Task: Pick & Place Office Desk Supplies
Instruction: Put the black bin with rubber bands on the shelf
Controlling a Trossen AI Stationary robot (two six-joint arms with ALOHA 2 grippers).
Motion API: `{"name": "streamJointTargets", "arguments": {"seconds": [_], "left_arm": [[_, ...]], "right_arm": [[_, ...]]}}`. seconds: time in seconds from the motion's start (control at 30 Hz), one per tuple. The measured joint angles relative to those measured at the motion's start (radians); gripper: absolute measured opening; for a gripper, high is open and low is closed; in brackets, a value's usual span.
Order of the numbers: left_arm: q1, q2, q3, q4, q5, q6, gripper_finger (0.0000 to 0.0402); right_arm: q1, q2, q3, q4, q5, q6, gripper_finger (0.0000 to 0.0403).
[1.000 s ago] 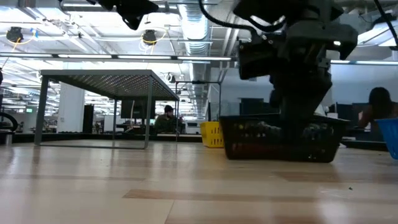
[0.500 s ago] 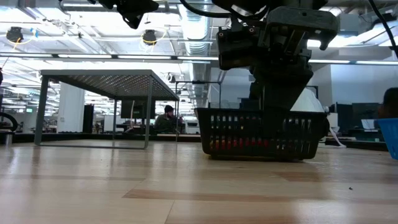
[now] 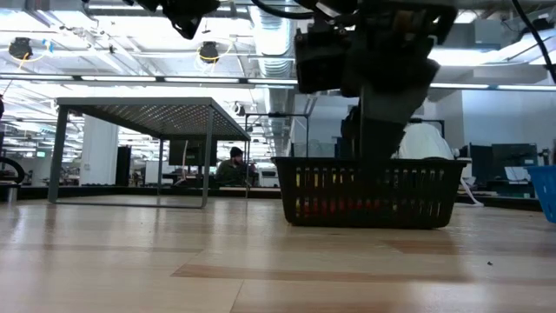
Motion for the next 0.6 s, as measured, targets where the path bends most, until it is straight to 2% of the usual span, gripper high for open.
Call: {"name": "streamJointTargets", "arguments": {"seconds": [0.1,0.33,0.47,0.6], "left_arm": [[-0.008,0.0,0.0,-0.001,0.044,0.032,0.0158],[-0.048,0.005,0.0,-0.035,0.049,0.093,0.0158],[-0.088,0.05,0.001,-0.028,0.048,0.171,0.0158],[-0.141,0.153,0.036,-0.04,0.03,0.278,0.0158]], "right_arm": [[0.0,-0.008,0.0,0.026,0.001,0.0,0.0234],[0.011,-0.09,0.002,0.07,0.013,0.003,0.021],[0.022,-0.151,0.002,0.055,0.011,-0.026,0.0202],[0.031,-0.225,0.002,0.033,0.027,-0.059,0.02]]}}
